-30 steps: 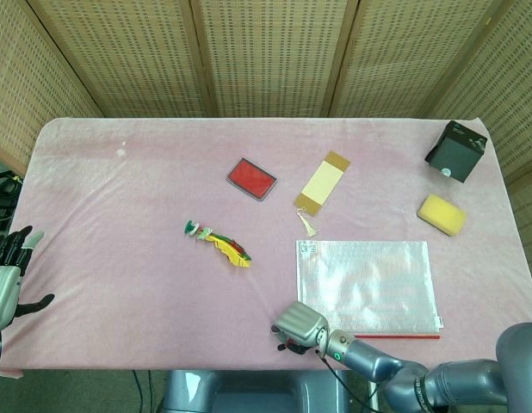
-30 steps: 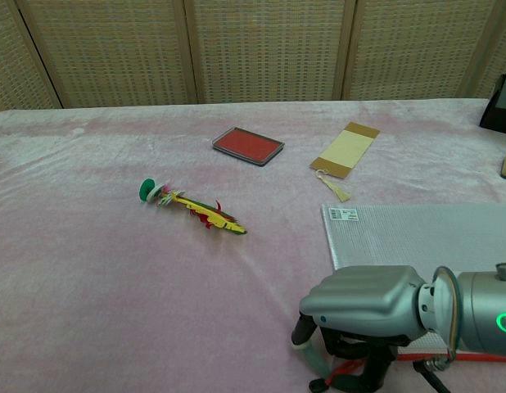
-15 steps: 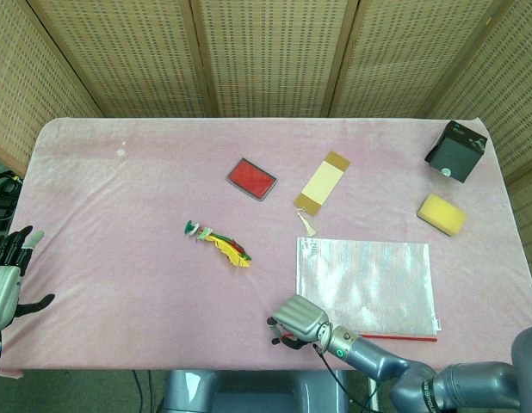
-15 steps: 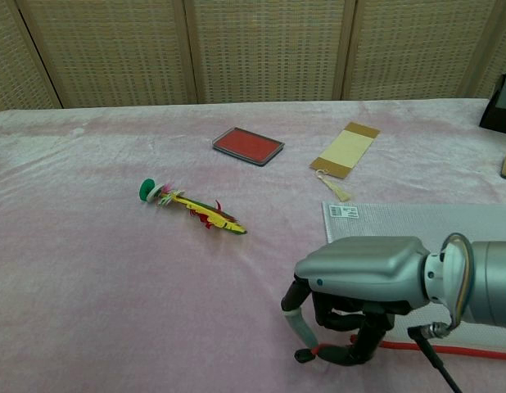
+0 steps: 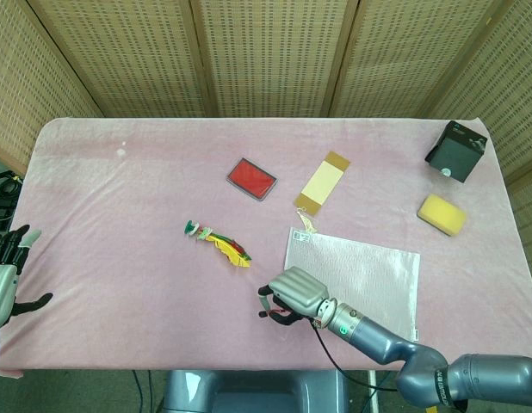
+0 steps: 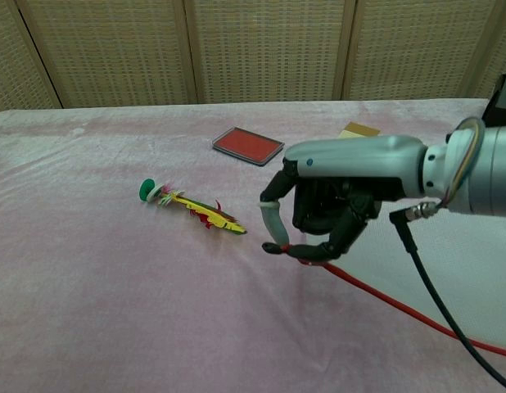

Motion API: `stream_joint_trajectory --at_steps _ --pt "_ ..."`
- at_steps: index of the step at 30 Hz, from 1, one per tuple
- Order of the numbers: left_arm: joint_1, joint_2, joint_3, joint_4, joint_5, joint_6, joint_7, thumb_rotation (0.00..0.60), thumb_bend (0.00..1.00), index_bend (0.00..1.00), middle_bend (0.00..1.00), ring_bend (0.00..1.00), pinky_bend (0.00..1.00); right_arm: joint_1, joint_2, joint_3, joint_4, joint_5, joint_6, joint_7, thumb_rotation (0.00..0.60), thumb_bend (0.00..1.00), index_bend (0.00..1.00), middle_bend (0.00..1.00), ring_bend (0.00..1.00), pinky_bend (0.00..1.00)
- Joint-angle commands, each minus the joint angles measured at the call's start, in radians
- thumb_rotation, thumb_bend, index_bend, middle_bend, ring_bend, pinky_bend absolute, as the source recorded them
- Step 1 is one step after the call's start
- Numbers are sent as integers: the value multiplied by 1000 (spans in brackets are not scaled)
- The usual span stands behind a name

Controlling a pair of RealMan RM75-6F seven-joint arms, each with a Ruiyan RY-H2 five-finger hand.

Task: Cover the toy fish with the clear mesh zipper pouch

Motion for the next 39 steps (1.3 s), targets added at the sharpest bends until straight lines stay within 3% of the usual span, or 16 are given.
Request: stream_joint_trajectory --at_steps 1,14,25,28,29,30,31,32,35,38,39 --pt "1 2 0 0 0 1 -3 600 0 0 0 0 0 26 80 77 -43 45 -45 119 600 824 777 981 949 1000" --pt "-3 1 -2 2 -8 -6 -3 600 0 0 0 0 0 88 198 234 -79 167 -154 356 600 819 782 981 949 1000" --pt "-20 -14 -10 23 -8 -21 -5 600 0 0 0 0 0 107 214 247 -97 201 -196 415 600 818 782 981 949 1000" --pt "-82 -47 -31 81 48 -71 -56 600 0 0 1 0 0 98 212 239 -94 209 -209 445 600 818 782 981 949 1000" --pt "-101 -61 -37 105 71 -80 -81 600 0 0 50 12 10 96 212 240 -93 209 -213 453 600 818 782 981 949 1000" --pt "-127 -79 -41 136 104 -96 -119 600 0 0 116 50 42 94 213 242 -91 208 -215 461 600 818 782 981 949 1000" --pt "-150 -92 -42 157 130 -113 -155 600 0 0 258 147 132 92 214 243 -91 207 -215 468 600 818 782 981 949 1000" --pt "-170 -104 -42 178 155 -127 -192 600 0 0 433 289 276 91 215 246 -90 207 -217 474 600 818 782 981 949 1000" --pt "-254 -151 -41 242 245 -178 -324 600 0 18 760 613 657 89 222 254 -91 209 -220 491 600 818 781 981 949 1000" --pt "-332 -232 -48 328 315 -195 -418 600 0 151 922 777 890 91 231 261 -94 215 -222 498 600 818 781 981 949 1000" --pt "-356 -268 -48 354 330 -198 -457 600 0 187 946 803 925 92 233 262 -95 218 -222 500 600 817 781 981 949 1000"
